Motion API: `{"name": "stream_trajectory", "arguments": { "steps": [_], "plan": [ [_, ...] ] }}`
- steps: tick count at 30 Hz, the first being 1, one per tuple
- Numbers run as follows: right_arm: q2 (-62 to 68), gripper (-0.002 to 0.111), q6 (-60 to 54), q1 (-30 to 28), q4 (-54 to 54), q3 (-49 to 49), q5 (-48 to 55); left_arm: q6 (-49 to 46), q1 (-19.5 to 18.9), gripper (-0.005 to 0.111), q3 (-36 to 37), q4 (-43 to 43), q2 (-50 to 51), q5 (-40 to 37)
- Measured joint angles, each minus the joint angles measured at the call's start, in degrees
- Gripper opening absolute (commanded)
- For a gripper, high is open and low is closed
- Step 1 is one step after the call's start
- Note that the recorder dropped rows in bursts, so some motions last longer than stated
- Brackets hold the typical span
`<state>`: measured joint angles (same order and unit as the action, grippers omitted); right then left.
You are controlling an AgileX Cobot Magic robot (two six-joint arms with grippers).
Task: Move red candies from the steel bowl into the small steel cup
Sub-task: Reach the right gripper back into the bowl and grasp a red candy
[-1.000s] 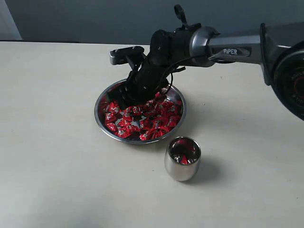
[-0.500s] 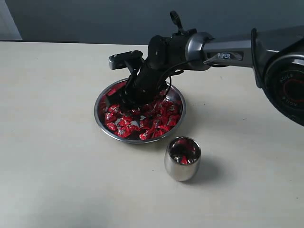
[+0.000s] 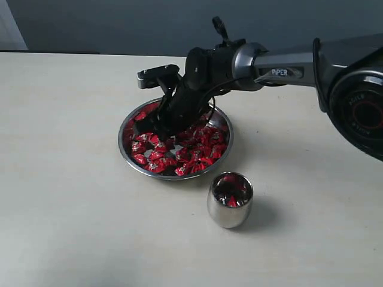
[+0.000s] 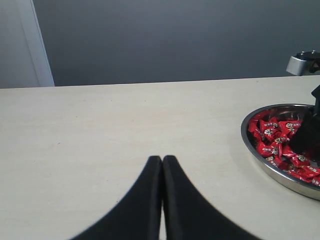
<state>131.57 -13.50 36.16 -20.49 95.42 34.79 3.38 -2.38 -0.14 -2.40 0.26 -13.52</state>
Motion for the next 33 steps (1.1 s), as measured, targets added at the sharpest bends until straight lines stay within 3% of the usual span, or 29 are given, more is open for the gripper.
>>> {"name": "stream_trajectory", "arguments": {
  "steps": [11, 13, 15, 17, 33],
  "plan": [
    [-10.5, 0.0, 0.2, 0.0, 3.9, 0.0, 2.7, 0.0, 0.0, 0.0, 0.0, 0.0, 0.0, 0.0],
    [-9.4, 0.012, -1.2, 0.0, 4.4, 0.0, 5.7, 0.0, 0.0, 0.0, 0.0, 0.0, 0.0, 0.0],
    [-6.7, 0.035, -2.3, 0.0, 4.9, 0.0, 7.6, 0.0, 0.0, 0.0, 0.0, 0.0, 0.0, 0.0],
    [-4.5, 0.043, -2.6, 0.0, 5.3, 0.0, 7.6, 0.0, 0.0, 0.0, 0.0, 0.0, 0.0, 0.0],
    [-0.7, 0.039, -2.8, 0.0, 7.0, 0.0, 1.1, 0.0, 0.0, 0.0, 0.0, 0.0, 0.0, 0.0]
  ]
}}
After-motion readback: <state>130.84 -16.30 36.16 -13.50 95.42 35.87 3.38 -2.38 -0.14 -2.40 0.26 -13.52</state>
